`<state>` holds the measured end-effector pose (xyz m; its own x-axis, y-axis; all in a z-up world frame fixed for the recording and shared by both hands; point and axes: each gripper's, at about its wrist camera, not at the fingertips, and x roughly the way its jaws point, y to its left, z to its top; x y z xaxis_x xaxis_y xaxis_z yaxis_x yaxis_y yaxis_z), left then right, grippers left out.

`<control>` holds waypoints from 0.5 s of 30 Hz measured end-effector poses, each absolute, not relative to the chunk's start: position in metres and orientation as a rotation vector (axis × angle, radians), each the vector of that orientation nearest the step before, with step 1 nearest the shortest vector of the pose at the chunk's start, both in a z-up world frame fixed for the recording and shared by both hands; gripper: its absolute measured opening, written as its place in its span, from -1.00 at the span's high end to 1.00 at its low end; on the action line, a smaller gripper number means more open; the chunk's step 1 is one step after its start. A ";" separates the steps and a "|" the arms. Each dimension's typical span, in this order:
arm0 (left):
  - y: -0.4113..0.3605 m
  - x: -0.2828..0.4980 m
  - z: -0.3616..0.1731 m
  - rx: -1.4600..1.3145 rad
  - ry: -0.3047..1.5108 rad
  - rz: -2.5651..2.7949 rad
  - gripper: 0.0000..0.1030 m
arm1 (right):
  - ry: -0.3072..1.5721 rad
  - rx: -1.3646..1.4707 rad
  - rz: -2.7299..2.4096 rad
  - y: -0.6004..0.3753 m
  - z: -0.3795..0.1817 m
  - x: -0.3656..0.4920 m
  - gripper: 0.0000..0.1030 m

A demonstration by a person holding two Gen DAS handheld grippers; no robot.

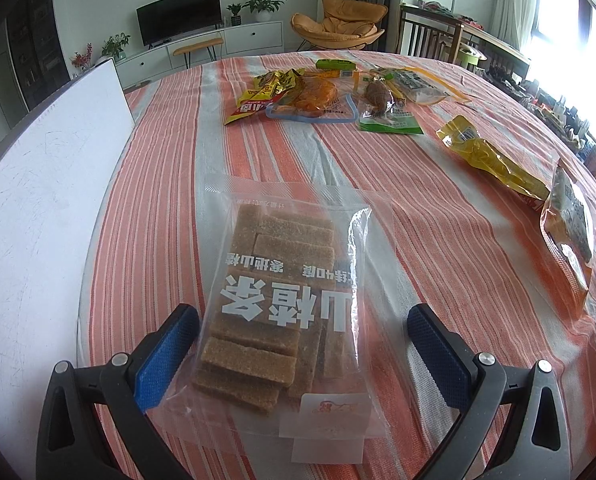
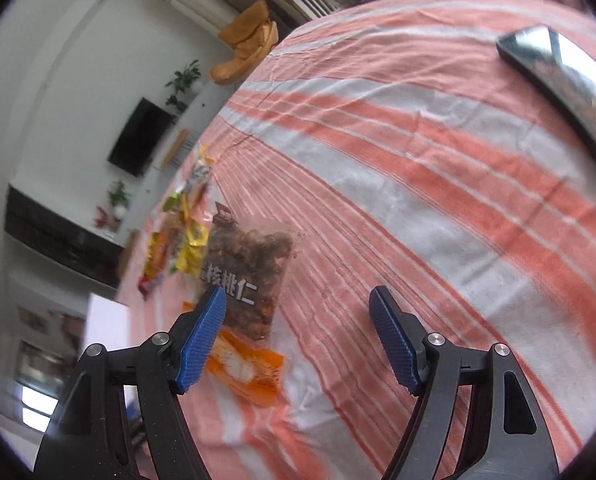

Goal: Organize snacks
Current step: 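Carry the bar-snack bag to the box while the right gripper carries the walnut bag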

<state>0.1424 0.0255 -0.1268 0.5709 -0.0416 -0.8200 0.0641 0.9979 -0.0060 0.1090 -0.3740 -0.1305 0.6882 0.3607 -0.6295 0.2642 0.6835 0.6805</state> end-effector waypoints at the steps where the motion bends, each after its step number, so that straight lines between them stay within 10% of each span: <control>1: 0.026 0.142 -0.127 0.025 0.963 -0.062 -1.00 | 0.837 0.865 0.060 -0.376 -0.131 0.108 -0.49; 9: 0.025 0.150 -0.124 0.027 1.012 -0.060 -1.00 | 1.031 0.849 -0.170 -0.317 -0.112 0.157 -0.66; 15: 0.025 0.156 -0.125 0.041 1.048 -0.082 -1.00 | 1.073 0.306 -0.231 -0.225 -0.123 0.213 -0.88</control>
<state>0.1557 0.0254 -0.1253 0.4969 -0.0483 -0.8665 0.0874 0.9962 -0.0054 0.2127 -0.2255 -0.1233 0.4598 -0.0372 -0.8873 0.3315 0.9341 0.1326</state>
